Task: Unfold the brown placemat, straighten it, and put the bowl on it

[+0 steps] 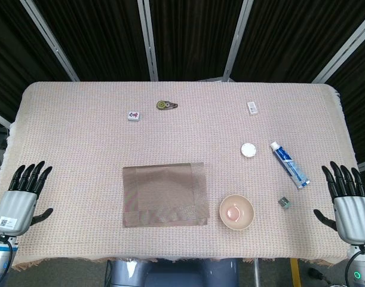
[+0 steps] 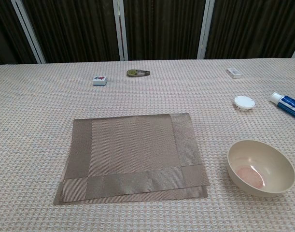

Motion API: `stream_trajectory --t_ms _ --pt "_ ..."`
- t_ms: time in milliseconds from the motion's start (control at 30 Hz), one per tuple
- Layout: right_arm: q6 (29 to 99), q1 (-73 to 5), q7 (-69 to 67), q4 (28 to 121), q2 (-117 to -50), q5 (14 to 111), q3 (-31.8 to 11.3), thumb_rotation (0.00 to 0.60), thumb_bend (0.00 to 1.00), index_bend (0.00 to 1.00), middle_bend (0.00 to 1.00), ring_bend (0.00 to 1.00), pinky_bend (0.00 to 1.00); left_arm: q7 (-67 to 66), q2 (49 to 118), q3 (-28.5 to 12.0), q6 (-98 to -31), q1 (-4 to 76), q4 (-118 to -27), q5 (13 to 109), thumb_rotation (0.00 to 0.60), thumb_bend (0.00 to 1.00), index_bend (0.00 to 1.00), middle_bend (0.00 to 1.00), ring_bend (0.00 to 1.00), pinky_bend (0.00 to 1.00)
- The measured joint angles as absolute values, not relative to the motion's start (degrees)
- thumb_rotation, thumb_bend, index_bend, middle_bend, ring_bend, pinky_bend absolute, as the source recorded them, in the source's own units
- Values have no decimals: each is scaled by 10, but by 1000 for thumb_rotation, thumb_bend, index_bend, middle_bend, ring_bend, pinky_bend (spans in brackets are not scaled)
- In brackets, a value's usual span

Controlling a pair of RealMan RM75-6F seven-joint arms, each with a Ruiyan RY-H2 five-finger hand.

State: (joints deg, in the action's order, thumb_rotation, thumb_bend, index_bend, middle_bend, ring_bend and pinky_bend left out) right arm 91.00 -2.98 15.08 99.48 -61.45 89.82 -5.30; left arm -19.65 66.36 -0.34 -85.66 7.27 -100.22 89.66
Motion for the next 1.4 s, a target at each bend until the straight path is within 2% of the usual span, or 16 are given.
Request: stream_trajectory --t_ms 433,633,733,833,1100,1400 --pt "909 -30 140 999 -611 899 -52 600 0 0 0 0 0 -177 666 6 -831 83 -998 910 600 0 8 0 0 0" --pt "904 -31 135 1002 -608 895 -53 600 0 0 0 0 0 -124 693 33 -773 121 -966 982 600 7 161 0 0 0" --pt "903 -32 130 1004 -607 891 -55 600 0 0 0 0 0 -112 728 47 -736 144 -935 1014 600 74 280 0 0 0" --pt "902 -32 126 1004 -605 890 -55 600 0 0 0 0 0 -107 764 56 -701 161 -907 1023 600 149 349 0 0 0" --pt "904 -30 108 1003 -599 886 -56 600 0 0 0 0 0 -119 844 62 -660 175 -839 1013 600 189 390 0 0 0" --pt "902 -29 95 1006 -591 888 -55 600 0 0 0 0 0 -101 897 66 -676 175 -766 1014 600 330 430 0 0 0"
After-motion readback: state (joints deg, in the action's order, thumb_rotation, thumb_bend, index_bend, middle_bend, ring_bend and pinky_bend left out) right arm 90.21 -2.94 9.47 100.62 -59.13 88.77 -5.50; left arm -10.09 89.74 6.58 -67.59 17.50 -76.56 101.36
